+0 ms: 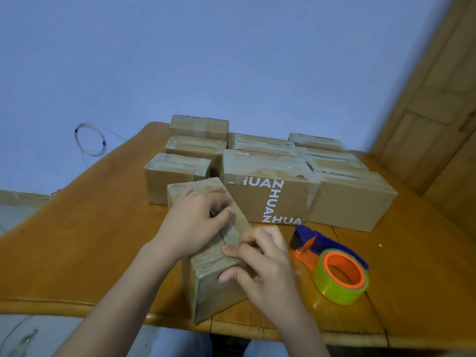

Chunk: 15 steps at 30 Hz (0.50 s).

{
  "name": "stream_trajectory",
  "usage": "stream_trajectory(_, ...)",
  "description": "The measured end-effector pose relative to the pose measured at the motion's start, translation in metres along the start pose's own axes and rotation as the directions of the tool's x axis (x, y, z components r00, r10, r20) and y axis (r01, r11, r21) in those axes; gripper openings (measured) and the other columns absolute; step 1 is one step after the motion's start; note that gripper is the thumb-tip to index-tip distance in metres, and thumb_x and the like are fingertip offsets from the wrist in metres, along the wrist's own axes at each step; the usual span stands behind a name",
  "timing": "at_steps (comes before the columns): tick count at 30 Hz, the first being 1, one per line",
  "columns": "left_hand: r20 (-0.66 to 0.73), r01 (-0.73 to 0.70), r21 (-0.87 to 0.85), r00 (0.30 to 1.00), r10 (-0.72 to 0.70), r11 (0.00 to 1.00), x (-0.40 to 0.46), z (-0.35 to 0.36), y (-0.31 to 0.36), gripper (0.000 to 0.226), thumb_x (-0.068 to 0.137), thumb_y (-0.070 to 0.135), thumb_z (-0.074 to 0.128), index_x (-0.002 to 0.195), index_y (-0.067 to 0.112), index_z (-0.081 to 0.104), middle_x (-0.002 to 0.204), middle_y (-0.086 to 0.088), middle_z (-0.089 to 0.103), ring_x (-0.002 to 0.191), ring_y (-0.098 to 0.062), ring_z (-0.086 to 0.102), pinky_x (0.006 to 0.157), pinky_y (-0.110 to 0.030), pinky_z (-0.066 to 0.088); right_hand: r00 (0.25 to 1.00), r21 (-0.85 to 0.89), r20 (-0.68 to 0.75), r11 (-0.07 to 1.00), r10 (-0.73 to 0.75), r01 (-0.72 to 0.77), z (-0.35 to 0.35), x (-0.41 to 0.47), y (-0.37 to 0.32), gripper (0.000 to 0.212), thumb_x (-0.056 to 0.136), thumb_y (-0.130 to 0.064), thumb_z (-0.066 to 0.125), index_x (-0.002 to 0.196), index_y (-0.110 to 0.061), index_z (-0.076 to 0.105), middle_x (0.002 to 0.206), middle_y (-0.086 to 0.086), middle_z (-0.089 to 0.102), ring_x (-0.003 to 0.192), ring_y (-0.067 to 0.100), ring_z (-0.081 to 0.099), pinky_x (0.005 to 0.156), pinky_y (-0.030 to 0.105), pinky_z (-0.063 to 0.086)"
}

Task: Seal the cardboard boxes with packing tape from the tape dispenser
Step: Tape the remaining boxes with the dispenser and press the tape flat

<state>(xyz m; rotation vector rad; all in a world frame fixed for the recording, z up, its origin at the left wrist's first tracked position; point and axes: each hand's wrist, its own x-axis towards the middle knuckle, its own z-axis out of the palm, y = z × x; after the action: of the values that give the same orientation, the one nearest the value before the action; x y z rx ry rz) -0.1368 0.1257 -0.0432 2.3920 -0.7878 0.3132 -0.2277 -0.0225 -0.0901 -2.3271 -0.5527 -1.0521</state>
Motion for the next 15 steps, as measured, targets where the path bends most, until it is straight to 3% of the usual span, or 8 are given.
stream_trajectory(2,0.083,0.011,0.111,0.996,-0.020,0.994,0.000,0.000,0.002,0.066,0.081,0.058,0.029,0.133,0.027,0.055,0.147,0.010,0.044,0.139,-0.009,0.033,0.115,-0.036,0.019,0.998,-0.038,-0.063,0.999,-0.009,0.007,0.005,-0.005,-0.004,0.028,0.082,-0.045,0.064,0.089,-0.020,0.073,0.093,-0.014,0.047,0.090,0.009,0.041,0.072,0.037,0.043)
stream_trajectory(5,0.186,-0.022,0.095,0.982,0.004,0.995,-0.001,0.000,0.007,0.069,0.080,0.061,0.030,0.140,0.032,0.046,0.152,0.012,0.034,0.143,-0.005,0.023,0.113,-0.030,0.026,0.995,-0.029,-0.100,0.999,-0.027,0.024,0.005,-0.013,-0.006,0.033,0.086,-0.051,0.061,0.095,-0.021,0.073,0.092,-0.012,0.050,0.090,0.010,0.043,0.070,0.036,0.046)
stream_trajectory(9,0.240,-0.074,0.053,0.969,0.060,0.996,-0.002,-0.002,0.008,0.072,0.078,0.067,0.031,0.140,0.034,0.046,0.152,0.016,0.032,0.142,-0.001,0.022,0.111,-0.027,0.028,1.000,0.132,0.011,0.991,0.000,-0.001,-0.017,-0.014,-0.002,0.048,0.087,-0.056,0.056,0.122,-0.024,0.062,0.103,-0.014,0.054,0.099,0.006,0.046,0.085,0.022,0.043)
stream_trajectory(12,0.285,-0.125,-0.046,0.949,0.133,0.991,0.000,-0.003,0.010,0.058,0.085,0.064,0.046,0.137,0.037,0.049,0.150,0.019,0.034,0.139,0.005,0.023,0.112,-0.023,0.025,0.989,0.118,0.032,0.982,0.147,-0.149,-0.044,-0.009,0.018,0.049,0.093,-0.055,0.046,0.133,-0.029,0.054,0.109,-0.017,0.056,0.107,0.004,0.048,0.090,0.015,0.037)
stream_trajectory(15,0.307,-0.161,-0.121,0.932,0.191,0.979,0.001,0.000,0.016,0.046,0.090,0.051,0.056,0.133,0.038,0.052,0.148,0.021,0.037,0.137,0.008,0.024,0.114,-0.025,0.023,0.922,-0.053,-0.008,0.920,0.388,-0.388,-0.072,-0.004,0.053,0.052,0.091,-0.049,0.052,0.140,-0.037,0.042,0.113,-0.020,0.054,0.113,0.000,0.042,0.090,0.013,0.032)
